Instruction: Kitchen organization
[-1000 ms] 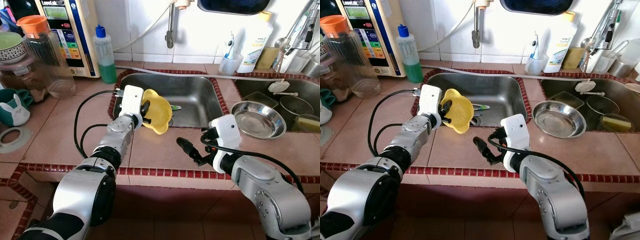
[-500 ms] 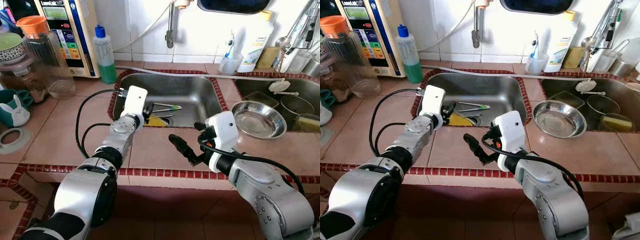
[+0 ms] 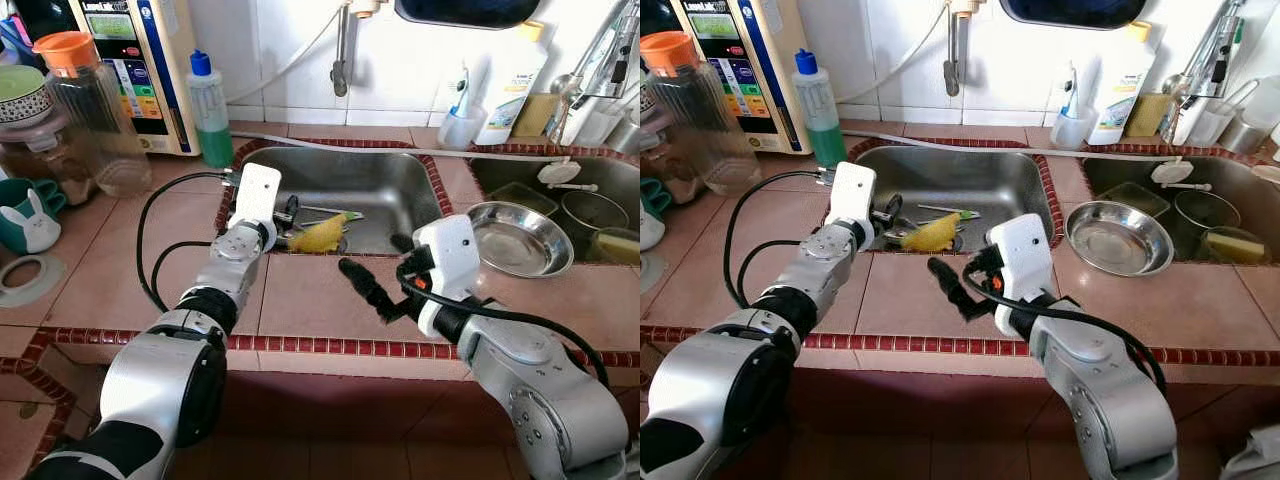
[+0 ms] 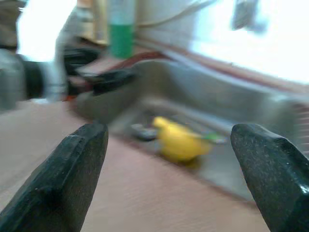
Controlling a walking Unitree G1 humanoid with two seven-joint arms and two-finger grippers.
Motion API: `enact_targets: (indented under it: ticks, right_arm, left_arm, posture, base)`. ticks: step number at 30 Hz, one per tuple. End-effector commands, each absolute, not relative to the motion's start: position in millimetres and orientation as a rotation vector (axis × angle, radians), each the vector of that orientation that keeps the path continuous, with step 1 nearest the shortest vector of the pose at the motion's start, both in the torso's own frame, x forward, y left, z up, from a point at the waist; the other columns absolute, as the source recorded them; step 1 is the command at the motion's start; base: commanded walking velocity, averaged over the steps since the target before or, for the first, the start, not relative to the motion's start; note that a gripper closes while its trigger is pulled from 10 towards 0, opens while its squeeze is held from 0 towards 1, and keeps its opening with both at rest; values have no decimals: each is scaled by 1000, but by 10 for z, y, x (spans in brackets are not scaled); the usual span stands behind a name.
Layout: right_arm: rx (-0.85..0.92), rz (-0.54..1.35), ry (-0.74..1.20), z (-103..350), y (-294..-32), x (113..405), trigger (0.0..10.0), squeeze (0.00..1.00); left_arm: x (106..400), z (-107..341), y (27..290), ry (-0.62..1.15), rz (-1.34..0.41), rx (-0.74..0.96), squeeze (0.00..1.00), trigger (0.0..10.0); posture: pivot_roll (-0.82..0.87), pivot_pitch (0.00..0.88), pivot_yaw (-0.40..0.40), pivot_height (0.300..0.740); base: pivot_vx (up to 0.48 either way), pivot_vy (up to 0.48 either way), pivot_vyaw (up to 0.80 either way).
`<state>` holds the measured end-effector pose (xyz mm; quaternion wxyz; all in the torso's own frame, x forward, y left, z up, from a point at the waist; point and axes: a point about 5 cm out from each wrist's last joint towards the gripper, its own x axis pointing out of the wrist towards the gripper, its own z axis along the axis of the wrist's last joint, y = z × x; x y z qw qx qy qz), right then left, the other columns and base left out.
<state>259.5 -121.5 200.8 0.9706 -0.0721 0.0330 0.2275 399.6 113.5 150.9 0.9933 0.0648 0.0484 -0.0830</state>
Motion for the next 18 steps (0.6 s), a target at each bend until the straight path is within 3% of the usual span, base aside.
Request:
enact_targets:
  ticks: [1,4,5,6,7,8,9,10,13,15,18]
  right_arm:
    - [-177,406,42,2040,-1273,2640,10000,1000]
    - [-275,308,41,2037,-1454,2741,10000,1000]
    - [-310,276,56,2021,-1516,2772,10000,1000]
    - [-349,250,63,2013,-1570,2797,10000,1000]
    - [-349,250,63,2013,-1570,2797,10000,1000]
    - [-376,203,89,1997,-1699,2855,10000,180]
    - [-378,184,103,1990,-1754,2876,10000,180]
    - [-393,170,117,1981,-1808,2892,10000,0]
    - [-415,158,133,1967,-1859,2905,10000,0]
    - [-484,102,205,1899,-2118,2929,10000,0]
    - [-479,34,210,1927,-2299,2945,10000,0]
  left_arm:
    - [4035,1632,1122,58,-175,109,1000,10000]
    - [4046,1693,1102,35,-214,69,1000,10000]
    - [4046,1700,1096,31,-226,58,839,10000]
    - [4044,1698,1092,33,-235,53,145,10000]
    - [4044,1698,1092,33,-235,53,145,10000]
    - [4033,1669,1091,43,-247,36,0,10000]
    - [4027,1655,1092,46,-251,27,0,10000]
    - [4020,1640,1091,50,-255,26,0,10000]
    - [4014,1624,1092,53,-259,26,0,10000]
    - [3986,1569,1101,56,-270,-1,0,10000]
    - [3970,1523,1128,70,-268,-26,0,10000]
  posture:
    - [-58,0,40,740]
    - [-40,0,41,740]
    - [-34,0,41,740]
    - [-32,0,41,740]
    - [-32,0,41,740]
    - [-20,0,44,740]
    - [-17,0,44,740]
    - [-13,0,45,740]
    - [-13,0,45,740]
    - [2,0,46,740]
    - [4,0,48,740]
  base:
    - [0,0,0]
    - [0,0,0]
    - [0,0,0]
    - [0,0,0]
    - [0,0,0]
    - [0,0,0]
    - [0,0,0]
    - [0,0,0]
    - [0,0,0]
    - [0,0,0]
    - [0,0,0]
